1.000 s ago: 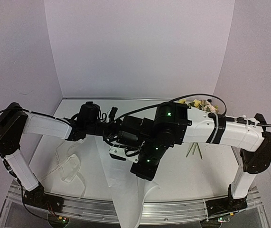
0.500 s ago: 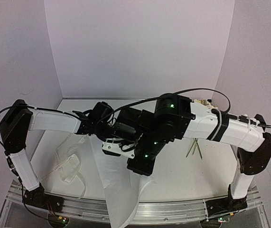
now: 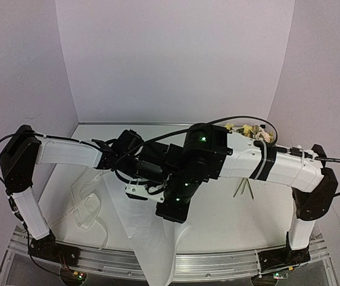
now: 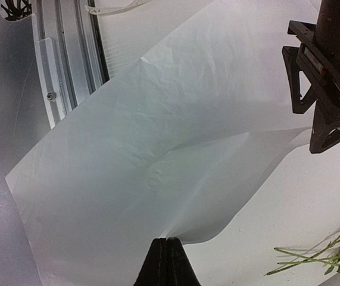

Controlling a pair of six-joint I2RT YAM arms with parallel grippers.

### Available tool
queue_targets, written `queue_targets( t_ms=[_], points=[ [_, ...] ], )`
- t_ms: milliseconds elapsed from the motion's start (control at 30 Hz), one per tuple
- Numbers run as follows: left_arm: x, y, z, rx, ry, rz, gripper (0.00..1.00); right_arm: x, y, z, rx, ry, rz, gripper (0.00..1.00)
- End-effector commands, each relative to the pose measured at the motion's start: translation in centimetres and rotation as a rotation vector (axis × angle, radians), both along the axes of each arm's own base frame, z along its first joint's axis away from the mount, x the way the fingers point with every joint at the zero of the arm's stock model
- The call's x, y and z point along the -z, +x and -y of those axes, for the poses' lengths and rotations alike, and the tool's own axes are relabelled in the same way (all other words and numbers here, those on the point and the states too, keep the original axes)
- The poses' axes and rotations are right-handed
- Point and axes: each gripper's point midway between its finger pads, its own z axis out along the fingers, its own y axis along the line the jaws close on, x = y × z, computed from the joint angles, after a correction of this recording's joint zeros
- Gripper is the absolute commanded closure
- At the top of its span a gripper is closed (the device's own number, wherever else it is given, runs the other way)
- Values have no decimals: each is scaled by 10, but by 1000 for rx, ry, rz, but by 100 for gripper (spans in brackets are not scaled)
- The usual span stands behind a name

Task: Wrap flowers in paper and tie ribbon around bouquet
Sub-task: Pass from the right arm to the left

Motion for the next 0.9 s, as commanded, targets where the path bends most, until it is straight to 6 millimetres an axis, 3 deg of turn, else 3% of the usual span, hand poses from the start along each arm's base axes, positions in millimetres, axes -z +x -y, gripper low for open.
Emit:
queue_targets(
  t_ms=[0,233,533,767,833,867],
  points=[
    [-21,-4,4,52,-27,39,45,-2,-11,36,-29,-133,-21,99],
    [-22,-5,7,66,-47,33,58,-2,-12,39,-36,-136,-18,99],
    [-23,0,16,48,-89,19,99,-2,-7,48,-23,-154,16,99],
    [-35,16,17,8,-114,135,100,0,4,62,29,-166,83,94],
    [-40,19,19,13,-136,180,100,1,4,64,40,-160,83,86],
    [-42,20,19,15,-143,199,100,1,5,66,50,-158,85,76]
  ],
)
